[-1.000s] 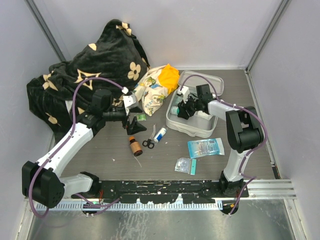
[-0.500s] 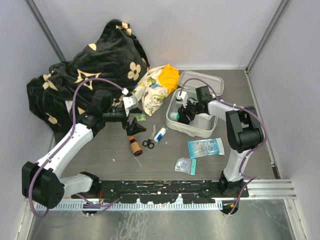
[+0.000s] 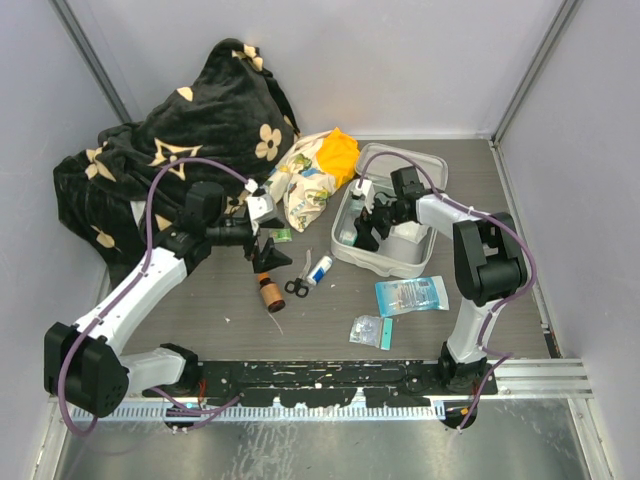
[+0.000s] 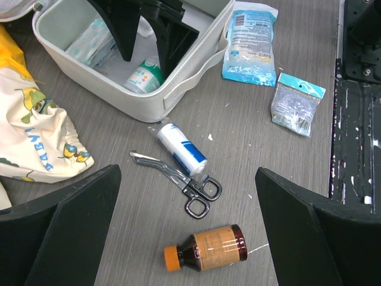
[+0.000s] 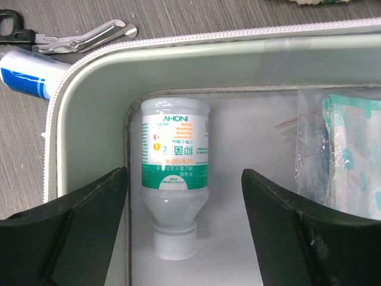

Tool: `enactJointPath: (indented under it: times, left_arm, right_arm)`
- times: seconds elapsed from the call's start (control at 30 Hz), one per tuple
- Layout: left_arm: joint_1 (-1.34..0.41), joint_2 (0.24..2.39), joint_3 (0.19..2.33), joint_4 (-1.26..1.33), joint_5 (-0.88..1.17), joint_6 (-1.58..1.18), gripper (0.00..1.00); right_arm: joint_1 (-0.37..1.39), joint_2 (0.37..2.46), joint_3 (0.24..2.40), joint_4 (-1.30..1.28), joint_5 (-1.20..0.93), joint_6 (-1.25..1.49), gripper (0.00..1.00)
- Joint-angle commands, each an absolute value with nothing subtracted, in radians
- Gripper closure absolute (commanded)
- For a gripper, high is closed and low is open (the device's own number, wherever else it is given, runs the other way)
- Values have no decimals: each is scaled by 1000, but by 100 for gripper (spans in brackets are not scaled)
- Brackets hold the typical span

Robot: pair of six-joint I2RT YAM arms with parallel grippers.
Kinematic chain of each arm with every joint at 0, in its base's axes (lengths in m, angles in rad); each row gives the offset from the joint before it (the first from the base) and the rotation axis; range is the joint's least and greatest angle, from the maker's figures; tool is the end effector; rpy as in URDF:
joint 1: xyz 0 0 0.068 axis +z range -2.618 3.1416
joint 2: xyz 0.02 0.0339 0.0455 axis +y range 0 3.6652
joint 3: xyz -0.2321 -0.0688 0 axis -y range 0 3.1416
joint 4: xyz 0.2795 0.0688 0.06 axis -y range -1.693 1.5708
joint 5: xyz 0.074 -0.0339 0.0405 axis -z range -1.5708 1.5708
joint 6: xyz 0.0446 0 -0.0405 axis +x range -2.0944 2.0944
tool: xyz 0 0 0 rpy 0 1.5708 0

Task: Organize the medicine kit
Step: Place the pill bottle in the medicine box, then pick up the pill bottle at the center of the board.

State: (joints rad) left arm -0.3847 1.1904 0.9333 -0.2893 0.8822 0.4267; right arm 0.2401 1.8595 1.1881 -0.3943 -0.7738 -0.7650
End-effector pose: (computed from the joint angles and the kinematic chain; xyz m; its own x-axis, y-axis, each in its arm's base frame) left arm 0.2715 -0.1471 0.2628 -0.0867 0.3188 -0.9438 0.9731 0.2301 -0.0116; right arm 0.3748 0.1238 0.1164 -0.2679 -0.5756 -0.7726 -0.9483 0.2990 0.1061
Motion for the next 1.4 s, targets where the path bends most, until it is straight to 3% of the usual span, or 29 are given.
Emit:
enactJointPath:
  times: [0.0, 0.3, 0.6, 0.97, 1.37]
  left_arm:
    - [-380, 1164, 924, -269, 871, 461, 2]
    - [-381, 1155, 877, -320, 778, 588, 2]
    - [-391, 1160, 869, -452, 545, 459, 2]
    - [-393, 1412, 1000, -691, 439, 203, 2]
    - [-393, 1630, 1086, -788, 477, 109, 2]
  right_arm:
    - [240, 1824, 1245, -420, -809, -778, 17]
    - [229, 1728, 1279, -434, -757, -778, 16]
    - [228, 1545, 1231, -390, -660, -662, 15]
    - [234, 1272, 1094, -270, -474, -475, 11]
    - [234, 1206, 985, -207, -385, -476, 11]
